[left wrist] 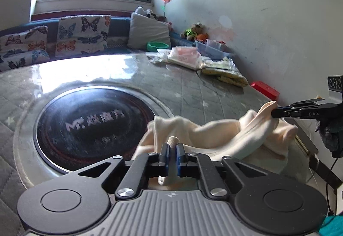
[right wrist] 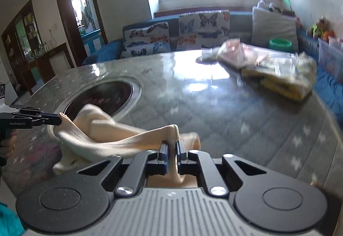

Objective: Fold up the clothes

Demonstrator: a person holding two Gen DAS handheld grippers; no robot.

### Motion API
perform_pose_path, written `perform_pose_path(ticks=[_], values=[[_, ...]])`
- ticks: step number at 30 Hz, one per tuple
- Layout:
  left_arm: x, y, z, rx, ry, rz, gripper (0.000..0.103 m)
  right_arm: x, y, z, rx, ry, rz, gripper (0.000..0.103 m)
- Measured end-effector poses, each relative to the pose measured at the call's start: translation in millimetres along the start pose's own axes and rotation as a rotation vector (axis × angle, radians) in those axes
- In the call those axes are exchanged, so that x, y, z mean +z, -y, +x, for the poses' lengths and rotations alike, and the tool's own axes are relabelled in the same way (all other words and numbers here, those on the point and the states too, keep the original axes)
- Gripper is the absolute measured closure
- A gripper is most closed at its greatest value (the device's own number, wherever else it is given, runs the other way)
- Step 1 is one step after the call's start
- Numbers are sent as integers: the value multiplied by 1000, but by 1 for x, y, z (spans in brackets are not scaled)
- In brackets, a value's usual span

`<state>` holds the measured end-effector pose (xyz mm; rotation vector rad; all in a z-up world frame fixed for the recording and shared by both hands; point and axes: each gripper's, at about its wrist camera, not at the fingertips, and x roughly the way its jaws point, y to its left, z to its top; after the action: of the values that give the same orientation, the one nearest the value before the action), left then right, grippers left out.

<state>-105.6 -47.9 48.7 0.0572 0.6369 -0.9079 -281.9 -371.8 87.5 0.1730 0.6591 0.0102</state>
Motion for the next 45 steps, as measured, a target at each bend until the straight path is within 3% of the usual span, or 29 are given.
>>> perform_pose_path(ticks=[10,13,18,22,25,28,29,32,33,36,45], values=[[83,-32,33,128,127,-6,96,95,4,62,-67,87,-44,98],[106,-44,59,177,124,2,96,114,12,94,-103,79,-16,98],[127,-69,115,255,43,-33,96,137,26,157,-177,34,21,98],[121,-92,146,269,-48,-124,95,132,36,202,-265,-51,29,97],[109,-104,142,260,-64,-183,88,126,38,213,-314,-76,-1,94],[95,-104,119,241,-63,-197,77,119,37,198,-282,-74,-9,91],[91,-101,111,234,-65,-194,68,116,34,191,-264,-77,-18,87],[72,-86,83,200,-71,-174,56,100,24,170,-214,-94,-41,65],[66,-79,74,189,-76,-166,54,93,21,164,-198,-101,-48,66],[44,-59,57,168,-101,-146,52,74,10,144,-150,-122,-68,56],[3,-29,47,172,-173,-156,54,49,-10,125,-140,-141,-82,50]])
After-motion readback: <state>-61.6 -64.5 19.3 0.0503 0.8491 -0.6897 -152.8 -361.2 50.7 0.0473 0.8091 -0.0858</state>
